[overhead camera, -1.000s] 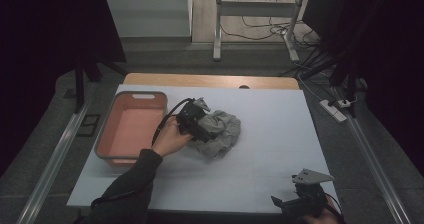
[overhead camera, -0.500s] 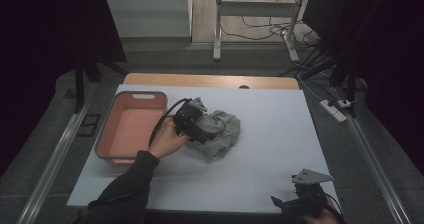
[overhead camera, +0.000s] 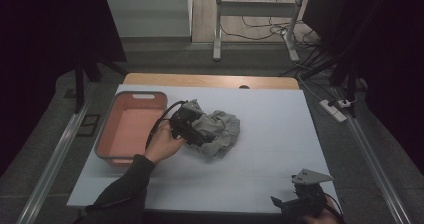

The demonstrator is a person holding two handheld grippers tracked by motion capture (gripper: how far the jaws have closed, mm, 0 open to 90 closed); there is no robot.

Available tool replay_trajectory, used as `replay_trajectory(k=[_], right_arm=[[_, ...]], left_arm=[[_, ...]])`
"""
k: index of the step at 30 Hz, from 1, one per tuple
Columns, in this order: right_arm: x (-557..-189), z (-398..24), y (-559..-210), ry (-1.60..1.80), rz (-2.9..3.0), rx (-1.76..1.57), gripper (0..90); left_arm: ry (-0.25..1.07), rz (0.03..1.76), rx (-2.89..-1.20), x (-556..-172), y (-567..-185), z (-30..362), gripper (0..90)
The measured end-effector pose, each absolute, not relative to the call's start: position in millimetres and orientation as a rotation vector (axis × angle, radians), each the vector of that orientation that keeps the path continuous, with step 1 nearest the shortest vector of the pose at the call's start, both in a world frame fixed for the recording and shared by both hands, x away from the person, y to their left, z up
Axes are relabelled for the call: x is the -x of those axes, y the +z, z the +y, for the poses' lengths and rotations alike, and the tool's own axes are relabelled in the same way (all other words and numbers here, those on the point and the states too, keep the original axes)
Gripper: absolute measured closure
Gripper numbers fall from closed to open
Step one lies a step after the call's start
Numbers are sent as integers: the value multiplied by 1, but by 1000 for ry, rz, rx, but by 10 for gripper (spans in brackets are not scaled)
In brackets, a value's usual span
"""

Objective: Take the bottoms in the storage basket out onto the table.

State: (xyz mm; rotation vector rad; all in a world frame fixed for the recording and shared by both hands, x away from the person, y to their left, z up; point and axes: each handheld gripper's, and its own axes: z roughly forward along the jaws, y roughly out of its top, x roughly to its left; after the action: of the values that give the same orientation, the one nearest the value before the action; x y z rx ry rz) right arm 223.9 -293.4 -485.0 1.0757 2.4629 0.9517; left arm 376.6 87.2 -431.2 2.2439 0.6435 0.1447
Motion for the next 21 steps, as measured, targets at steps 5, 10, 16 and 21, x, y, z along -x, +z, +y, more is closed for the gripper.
replay_trajectory(k=[5,10,16,21], right_arm=[[-224,-293,-485,951,2464,-1076,0],[-224,-293,-485,951,2464,-1077,0],[-224,-293,-485,956,2462,-1076,0],[-223,-294,-485,960,2462,-1071,0]], left_arm=[[136,642,-2235,-374,-436,91,0],[125,635,-2221,-371,-439,94,0],[96,644,-2202,-369,-441,96,0],[79,657,-2189,-367,-445,99,0]])
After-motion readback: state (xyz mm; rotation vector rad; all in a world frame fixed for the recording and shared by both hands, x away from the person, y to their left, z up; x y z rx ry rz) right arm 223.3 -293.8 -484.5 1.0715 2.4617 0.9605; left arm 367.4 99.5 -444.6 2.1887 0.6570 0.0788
